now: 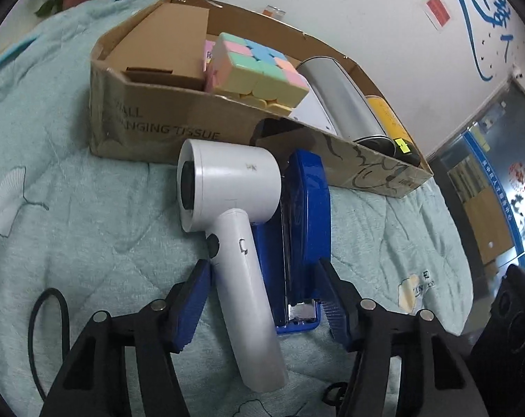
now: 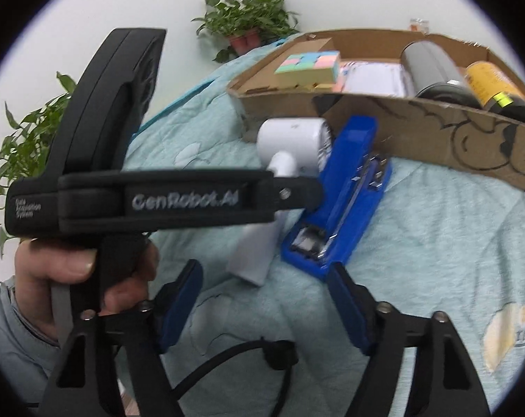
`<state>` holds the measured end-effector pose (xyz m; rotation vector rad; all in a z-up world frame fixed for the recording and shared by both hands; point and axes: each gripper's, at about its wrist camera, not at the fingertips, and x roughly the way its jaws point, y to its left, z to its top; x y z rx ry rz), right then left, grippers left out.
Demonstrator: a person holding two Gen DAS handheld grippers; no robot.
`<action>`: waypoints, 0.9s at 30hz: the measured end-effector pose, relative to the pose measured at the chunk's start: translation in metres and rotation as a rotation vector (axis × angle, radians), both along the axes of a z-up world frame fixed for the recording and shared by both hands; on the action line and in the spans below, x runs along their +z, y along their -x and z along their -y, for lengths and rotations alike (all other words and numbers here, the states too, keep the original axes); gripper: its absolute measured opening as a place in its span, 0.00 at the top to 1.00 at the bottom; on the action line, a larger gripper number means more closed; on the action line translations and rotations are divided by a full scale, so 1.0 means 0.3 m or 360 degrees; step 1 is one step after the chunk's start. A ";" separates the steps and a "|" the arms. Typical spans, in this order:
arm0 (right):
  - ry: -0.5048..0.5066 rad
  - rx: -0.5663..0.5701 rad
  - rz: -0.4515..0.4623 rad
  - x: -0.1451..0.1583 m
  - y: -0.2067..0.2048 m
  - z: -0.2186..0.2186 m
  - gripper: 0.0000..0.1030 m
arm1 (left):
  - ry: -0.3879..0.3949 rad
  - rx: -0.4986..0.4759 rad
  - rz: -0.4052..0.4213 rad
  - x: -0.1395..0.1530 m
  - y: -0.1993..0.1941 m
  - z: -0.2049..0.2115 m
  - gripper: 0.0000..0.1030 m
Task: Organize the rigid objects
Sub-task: 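Grasp the white hair dryer handle with the left gripper while the right gripper clamps it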
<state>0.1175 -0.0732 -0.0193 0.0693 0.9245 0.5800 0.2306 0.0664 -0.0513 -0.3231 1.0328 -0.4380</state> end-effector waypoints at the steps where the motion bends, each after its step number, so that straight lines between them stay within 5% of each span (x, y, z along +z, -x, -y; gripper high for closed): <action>1: -0.0005 0.0016 -0.0018 -0.008 -0.001 -0.012 0.37 | 0.0044 0.0019 -0.0030 -0.007 0.004 -0.013 0.46; 8: 0.0058 0.0061 -0.0124 -0.065 -0.055 -0.103 0.62 | 0.0138 0.0045 -0.0083 -0.024 0.013 -0.051 0.52; 9: 0.0050 0.0069 -0.0113 -0.063 -0.061 -0.110 0.62 | 0.0137 0.0052 -0.0083 -0.024 0.014 -0.057 0.56; 10: 0.0043 0.0078 -0.0126 -0.065 -0.065 -0.114 0.63 | 0.0101 0.0077 -0.0105 -0.032 0.012 -0.065 0.74; 11: 0.0054 0.0066 -0.0124 -0.067 -0.068 -0.117 0.68 | 0.0088 0.0089 -0.0136 -0.045 0.007 -0.071 0.73; 21: 0.0026 0.0042 -0.0095 -0.078 -0.064 -0.112 0.69 | 0.0079 0.0088 -0.0110 -0.048 0.014 -0.035 0.74; 27: -0.0027 0.0041 0.0046 -0.016 0.007 -0.066 0.69 | 0.0072 0.0104 0.0022 0.055 0.055 -0.023 0.75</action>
